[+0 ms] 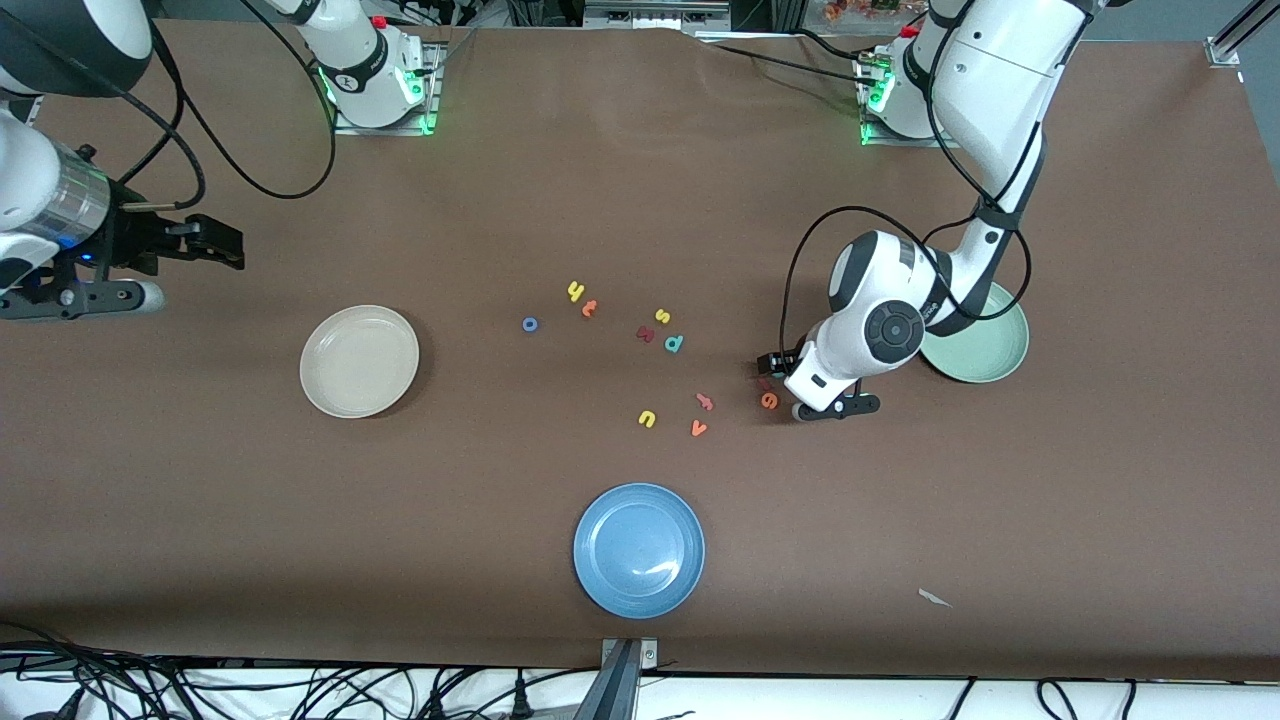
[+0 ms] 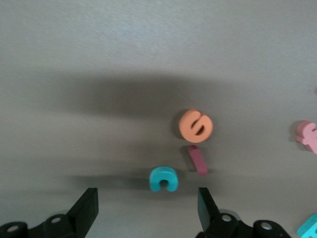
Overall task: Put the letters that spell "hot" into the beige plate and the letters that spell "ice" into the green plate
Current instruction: 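Reach the cyan letter c with the left gripper while the right gripper advances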
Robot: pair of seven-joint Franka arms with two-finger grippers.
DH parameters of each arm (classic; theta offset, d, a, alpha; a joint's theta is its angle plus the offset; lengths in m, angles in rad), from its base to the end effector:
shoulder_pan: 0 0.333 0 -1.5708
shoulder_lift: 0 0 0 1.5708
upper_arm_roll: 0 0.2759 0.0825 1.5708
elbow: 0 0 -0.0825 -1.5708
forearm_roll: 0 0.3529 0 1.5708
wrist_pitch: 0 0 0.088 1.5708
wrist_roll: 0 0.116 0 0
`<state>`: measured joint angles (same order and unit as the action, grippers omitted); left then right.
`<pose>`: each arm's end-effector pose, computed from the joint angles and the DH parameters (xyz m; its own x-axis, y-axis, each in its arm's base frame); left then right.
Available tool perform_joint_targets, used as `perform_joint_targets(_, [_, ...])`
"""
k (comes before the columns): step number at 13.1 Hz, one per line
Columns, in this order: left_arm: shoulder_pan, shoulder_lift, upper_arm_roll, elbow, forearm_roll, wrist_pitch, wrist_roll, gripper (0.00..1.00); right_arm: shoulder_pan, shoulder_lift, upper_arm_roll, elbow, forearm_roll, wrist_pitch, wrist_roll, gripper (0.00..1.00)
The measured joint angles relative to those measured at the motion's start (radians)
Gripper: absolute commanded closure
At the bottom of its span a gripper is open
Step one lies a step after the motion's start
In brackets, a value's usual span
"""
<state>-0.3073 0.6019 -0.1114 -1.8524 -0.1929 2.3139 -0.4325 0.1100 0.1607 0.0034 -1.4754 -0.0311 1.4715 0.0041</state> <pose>0.5318 -0.2410 0.1687 0.9642 0.1538 -0.2158 0.1791 -0.9785 0.1026 0.5478 0.0584 0.5226 0.9810 0.1045 -0.1637 0.1111 -0.9933 0.0311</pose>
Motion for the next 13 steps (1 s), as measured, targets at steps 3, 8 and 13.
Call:
perform_joint_targets(3, [-0.020, 0.002, -0.002, -0.010, 0.000, 0.017, -0.027, 0.28, 0.034, 0.000, 0.005, 0.000, 0.045, 0.000, 0.009, 0.00])
perform_joint_targets(8, [-0.024, 0.021, -0.002, -0.012, 0.000, 0.062, -0.031, 0.35, 0.135, 0.032, 0.010, -0.002, 0.068, 0.001, 0.144, 0.00])
perform_joint_targets(13, [-0.023, 0.027, 0.001, -0.012, 0.000, 0.068, -0.032, 0.54, 0.245, 0.112, 0.011, -0.005, 0.069, 0.120, 0.213, 0.00])
